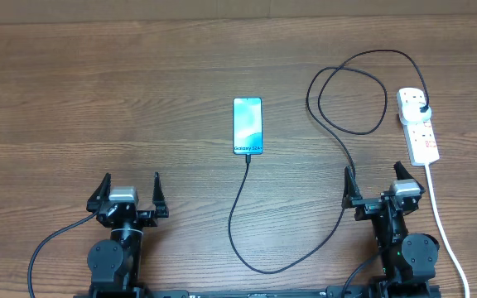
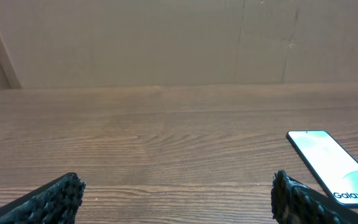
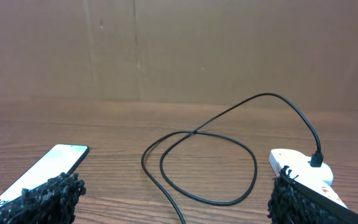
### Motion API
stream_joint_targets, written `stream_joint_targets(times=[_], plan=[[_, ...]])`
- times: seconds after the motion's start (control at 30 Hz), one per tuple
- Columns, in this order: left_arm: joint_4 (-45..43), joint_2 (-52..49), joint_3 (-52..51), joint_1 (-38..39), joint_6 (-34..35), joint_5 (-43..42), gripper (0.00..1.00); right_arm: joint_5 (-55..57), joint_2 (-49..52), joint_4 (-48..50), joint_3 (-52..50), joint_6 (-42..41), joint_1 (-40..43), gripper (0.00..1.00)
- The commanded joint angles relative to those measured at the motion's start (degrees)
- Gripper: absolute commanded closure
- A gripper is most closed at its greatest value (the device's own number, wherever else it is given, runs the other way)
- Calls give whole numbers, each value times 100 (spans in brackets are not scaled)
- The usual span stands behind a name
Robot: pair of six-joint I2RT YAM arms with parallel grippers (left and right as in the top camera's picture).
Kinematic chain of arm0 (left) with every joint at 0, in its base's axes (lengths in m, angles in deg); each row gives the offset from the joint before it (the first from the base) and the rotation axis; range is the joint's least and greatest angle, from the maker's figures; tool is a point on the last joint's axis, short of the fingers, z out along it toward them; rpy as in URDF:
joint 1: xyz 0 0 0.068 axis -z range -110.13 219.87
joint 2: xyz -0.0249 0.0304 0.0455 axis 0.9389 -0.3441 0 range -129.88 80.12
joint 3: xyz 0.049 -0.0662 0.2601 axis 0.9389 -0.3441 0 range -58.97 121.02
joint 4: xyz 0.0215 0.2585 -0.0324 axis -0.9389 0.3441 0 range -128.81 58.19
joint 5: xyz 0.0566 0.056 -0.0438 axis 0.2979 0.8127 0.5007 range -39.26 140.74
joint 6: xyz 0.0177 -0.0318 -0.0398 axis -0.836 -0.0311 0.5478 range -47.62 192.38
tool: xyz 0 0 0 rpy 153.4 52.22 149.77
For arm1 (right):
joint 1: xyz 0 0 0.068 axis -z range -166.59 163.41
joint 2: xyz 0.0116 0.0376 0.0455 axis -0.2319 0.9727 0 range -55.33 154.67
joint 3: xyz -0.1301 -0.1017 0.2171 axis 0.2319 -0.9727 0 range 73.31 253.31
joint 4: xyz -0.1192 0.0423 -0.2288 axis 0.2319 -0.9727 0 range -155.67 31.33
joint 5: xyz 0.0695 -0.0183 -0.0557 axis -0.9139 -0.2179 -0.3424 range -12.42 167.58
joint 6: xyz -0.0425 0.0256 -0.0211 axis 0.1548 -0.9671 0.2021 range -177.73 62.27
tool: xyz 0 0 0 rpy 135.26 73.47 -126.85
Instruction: Plug charger to phone and switch on socket
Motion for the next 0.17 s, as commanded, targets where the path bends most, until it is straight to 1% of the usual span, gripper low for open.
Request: stream_joint_targets(times=[0.0,0.13], plan=[[-7,61,-17,-37,-127,-24,0,52,-57,31,-61,-20,15,0],[-7,61,-17,-37,-129,-24,0,52,-57,31,-61,-17,15,0]])
